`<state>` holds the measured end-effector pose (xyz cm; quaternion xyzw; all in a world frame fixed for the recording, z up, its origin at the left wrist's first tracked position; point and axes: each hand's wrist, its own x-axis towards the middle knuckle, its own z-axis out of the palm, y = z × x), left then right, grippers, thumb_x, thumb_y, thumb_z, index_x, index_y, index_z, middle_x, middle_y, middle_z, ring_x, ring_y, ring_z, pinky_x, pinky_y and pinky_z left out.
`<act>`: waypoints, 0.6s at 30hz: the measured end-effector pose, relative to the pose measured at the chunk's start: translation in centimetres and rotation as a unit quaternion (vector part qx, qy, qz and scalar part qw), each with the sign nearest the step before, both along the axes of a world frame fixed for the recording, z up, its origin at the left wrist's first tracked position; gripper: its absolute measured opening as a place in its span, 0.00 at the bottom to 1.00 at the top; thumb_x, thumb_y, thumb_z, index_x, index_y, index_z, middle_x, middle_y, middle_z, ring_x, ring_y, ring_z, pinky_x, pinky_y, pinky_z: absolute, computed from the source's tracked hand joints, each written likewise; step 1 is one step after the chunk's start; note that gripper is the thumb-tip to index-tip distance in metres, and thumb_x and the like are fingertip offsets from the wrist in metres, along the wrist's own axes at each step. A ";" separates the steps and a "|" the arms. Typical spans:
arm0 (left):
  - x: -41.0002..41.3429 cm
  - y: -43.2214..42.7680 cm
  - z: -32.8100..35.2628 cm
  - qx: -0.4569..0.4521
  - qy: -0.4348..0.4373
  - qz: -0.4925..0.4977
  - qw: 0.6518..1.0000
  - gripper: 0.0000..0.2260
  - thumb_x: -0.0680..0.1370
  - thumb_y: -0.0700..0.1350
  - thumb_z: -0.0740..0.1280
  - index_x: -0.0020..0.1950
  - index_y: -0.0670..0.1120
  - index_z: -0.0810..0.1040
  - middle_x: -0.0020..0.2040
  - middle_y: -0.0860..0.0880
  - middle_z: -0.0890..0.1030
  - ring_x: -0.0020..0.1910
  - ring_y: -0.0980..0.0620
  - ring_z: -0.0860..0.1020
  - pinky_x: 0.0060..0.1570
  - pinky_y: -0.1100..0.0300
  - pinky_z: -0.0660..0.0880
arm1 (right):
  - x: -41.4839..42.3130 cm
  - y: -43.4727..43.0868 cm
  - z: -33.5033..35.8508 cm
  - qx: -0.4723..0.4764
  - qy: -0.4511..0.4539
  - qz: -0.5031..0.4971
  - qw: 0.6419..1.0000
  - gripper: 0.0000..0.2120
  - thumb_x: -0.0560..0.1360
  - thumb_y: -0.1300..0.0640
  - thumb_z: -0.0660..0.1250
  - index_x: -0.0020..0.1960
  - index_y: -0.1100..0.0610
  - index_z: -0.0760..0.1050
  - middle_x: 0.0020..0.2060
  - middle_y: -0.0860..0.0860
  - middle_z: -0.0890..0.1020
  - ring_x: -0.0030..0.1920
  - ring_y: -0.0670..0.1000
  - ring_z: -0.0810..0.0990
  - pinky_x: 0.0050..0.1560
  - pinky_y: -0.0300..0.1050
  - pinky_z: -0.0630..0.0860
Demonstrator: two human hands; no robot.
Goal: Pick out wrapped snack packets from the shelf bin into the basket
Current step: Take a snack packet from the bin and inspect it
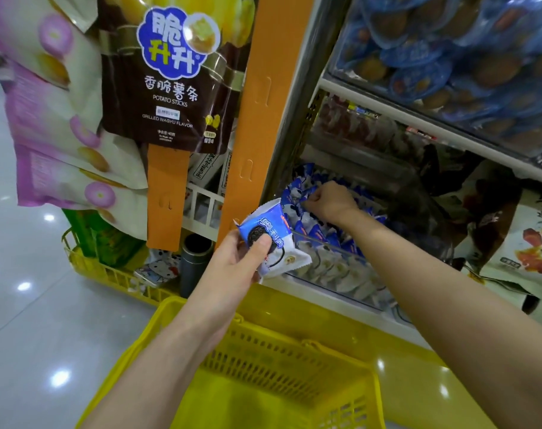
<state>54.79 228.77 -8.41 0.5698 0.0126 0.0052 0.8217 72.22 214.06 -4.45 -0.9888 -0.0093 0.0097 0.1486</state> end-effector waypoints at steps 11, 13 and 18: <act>-0.9 -0.6 0.4 -0.089 0.016 -0.003 0.996 0.06 0.79 0.42 0.60 0.49 0.44 0.76 0.31 0.52 0.73 0.33 0.58 0.69 0.42 0.63 0.68 | -8.6 -3.8 4.6 0.311 -0.244 0.031 0.918 0.08 0.76 0.56 0.65 0.39 0.49 0.71 0.36 0.49 0.79 0.39 0.49 0.79 0.42 0.48 0.80; -1.3 -0.9 0.4 -0.082 -0.010 -0.025 0.996 0.06 0.77 0.45 0.63 0.49 0.44 0.76 0.32 0.54 0.75 0.35 0.59 0.71 0.44 0.63 0.70 | -11.6 -3.9 4.2 0.323 -0.191 0.068 0.924 0.07 0.76 0.56 0.65 0.40 0.49 0.72 0.37 0.53 0.81 0.36 0.46 0.79 0.36 0.43 0.81; -2.4 -1.7 0.4 -0.024 -0.004 -0.049 0.998 0.24 0.69 0.54 0.66 0.61 0.43 0.73 0.48 0.49 0.83 0.48 0.54 0.78 0.49 0.59 0.73 | -16.7 -3.2 2.5 0.329 -0.080 0.097 0.936 0.09 0.75 0.58 0.66 0.36 0.51 0.73 0.31 0.46 0.77 0.32 0.46 0.76 0.40 0.50 0.79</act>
